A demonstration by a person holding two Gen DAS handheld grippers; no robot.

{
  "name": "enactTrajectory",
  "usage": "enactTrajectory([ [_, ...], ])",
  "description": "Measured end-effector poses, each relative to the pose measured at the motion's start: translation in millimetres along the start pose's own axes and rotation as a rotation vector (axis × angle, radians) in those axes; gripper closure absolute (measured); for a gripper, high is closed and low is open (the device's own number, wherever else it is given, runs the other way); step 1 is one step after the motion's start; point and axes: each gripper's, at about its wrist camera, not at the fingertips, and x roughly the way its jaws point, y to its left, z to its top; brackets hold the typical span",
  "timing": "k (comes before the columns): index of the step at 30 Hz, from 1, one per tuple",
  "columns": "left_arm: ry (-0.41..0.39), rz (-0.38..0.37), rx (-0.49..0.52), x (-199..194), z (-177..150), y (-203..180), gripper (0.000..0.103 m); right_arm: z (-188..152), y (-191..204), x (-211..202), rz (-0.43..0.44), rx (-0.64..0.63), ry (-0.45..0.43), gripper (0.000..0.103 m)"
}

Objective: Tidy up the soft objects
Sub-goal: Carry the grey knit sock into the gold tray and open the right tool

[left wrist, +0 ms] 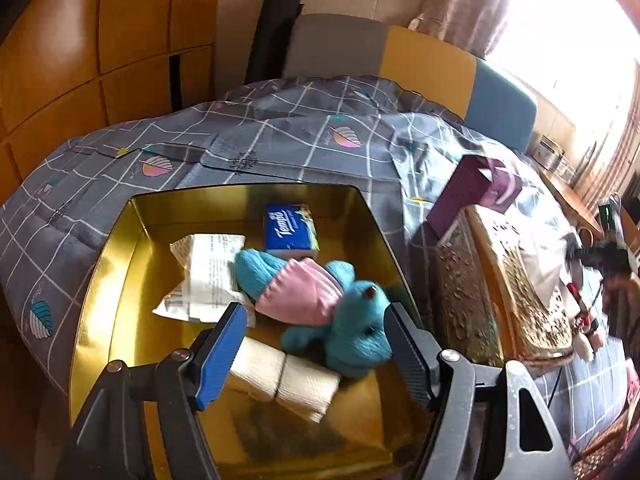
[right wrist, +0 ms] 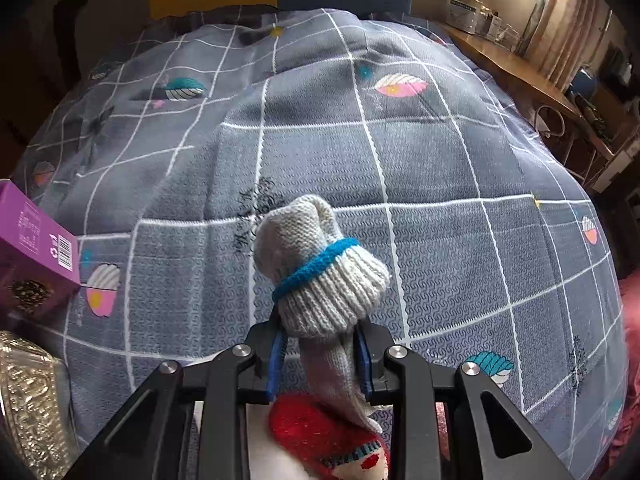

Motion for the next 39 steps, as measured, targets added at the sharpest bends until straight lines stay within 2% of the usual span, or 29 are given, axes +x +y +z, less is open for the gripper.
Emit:
enactTrajectory([
  [5,-0.006,0.008,0.029,-7,-6,-9,0.031,32,27,-31,0.044,-0.039,-0.055,0.073],
  [10,-0.022,0.016,0.036,-14,-7,-8,0.031,55,82,-75,0.154,-0.129,-0.137,0.073],
  [17,-0.047,0.026,0.037,-26,-9,-3,0.031,50,177,-125,0.316,-0.284,-0.204,0.073],
  [21,-0.056,0.036,0.027,-32,-12,3,0.031,25,228,-151,0.424,-0.408,-0.214,0.073],
  [27,-0.07,0.059,0.0,-38,-16,16,0.031,-36,290,-184,0.576,-0.613,-0.196,0.073],
  [33,-0.067,0.075,-0.038,-39,-19,33,0.031,-94,321,-195,0.701,-0.7,-0.125,0.072],
  [39,-0.078,0.101,-0.143,-41,-22,60,0.031,-155,351,-194,0.753,-0.821,-0.059,0.069],
])
